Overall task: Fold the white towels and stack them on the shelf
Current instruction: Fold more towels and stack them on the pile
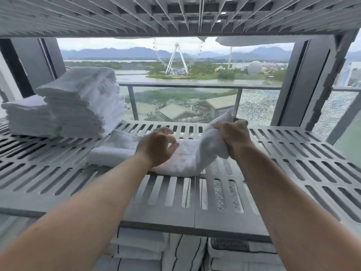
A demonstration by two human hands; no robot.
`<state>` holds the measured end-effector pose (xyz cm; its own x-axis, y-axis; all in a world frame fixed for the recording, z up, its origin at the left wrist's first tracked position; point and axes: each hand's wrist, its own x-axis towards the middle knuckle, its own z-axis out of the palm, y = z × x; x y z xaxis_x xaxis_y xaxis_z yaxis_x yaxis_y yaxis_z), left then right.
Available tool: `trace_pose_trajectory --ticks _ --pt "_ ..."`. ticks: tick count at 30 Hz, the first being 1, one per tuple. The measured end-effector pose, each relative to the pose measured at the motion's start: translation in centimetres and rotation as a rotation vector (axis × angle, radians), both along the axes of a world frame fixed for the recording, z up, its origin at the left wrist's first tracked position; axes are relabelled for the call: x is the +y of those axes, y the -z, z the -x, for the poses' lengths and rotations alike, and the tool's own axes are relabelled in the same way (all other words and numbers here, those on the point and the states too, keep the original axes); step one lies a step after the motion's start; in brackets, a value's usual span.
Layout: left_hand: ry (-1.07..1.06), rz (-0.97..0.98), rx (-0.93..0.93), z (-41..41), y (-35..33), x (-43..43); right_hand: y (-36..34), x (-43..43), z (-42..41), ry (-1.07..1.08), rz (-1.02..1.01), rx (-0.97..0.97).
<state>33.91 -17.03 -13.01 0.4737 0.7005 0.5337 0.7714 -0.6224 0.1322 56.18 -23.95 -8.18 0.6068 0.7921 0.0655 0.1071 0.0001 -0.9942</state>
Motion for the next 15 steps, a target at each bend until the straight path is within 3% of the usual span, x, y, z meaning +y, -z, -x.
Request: trace_pose_trajectory --ticks 3,6,8,15 --pt "-0.154 0.119 0.139 4.5 -1.3 1.9 -1.5 1.4 3.9 -0.131 -0.057 -0.016" --pt "-0.431 0.198 0.223 8.9 -1.9 4.0 -2.4 2.8 8.4 -0.204 -0.042 -0.179" --pt "-0.473 0.342 0.109 11.5 -1.7 5.2 -2.7 4.2 11.5 -0.202 0.0 -0.334" --pt "-0.244 0.745 -0.449 15.6 -1.3 8.9 -3.5 9.4 22.5 -0.203 0.263 -0.817"
